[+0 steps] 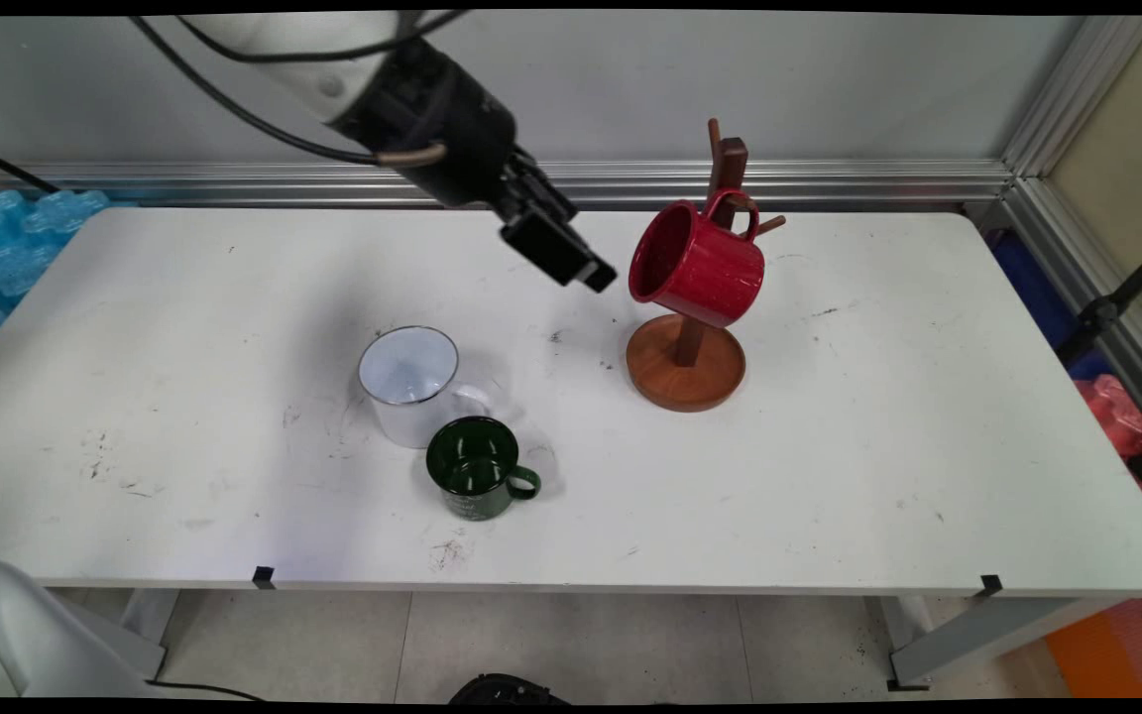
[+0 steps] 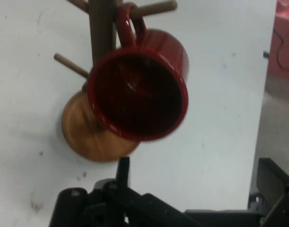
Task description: Pick up the red mug from the rack
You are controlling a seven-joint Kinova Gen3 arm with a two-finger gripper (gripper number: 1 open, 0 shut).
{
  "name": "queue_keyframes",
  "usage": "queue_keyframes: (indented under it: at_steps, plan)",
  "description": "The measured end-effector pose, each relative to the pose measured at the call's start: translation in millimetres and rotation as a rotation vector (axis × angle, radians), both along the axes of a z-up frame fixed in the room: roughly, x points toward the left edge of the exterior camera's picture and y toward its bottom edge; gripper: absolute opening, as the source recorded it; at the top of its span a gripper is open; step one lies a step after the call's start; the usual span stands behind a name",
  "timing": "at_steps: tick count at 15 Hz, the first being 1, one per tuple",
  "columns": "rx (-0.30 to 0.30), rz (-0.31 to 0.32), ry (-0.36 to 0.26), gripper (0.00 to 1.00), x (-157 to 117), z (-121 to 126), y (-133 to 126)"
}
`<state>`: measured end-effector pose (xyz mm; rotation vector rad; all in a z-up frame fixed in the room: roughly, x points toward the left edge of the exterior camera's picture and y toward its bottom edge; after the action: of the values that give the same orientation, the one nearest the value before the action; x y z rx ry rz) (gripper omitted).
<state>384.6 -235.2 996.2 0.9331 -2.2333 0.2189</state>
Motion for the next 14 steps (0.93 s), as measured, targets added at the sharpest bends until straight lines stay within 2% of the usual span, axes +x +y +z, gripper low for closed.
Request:
queue_keyframes:
  at_steps: [8,14]
  plan:
    - [-0.005,0.004,0.093,1.00,-20.2,-45.4,-30.4]
    - [-0.001,0.004,0.153,1.00,-33.3,-69.5,-47.4]
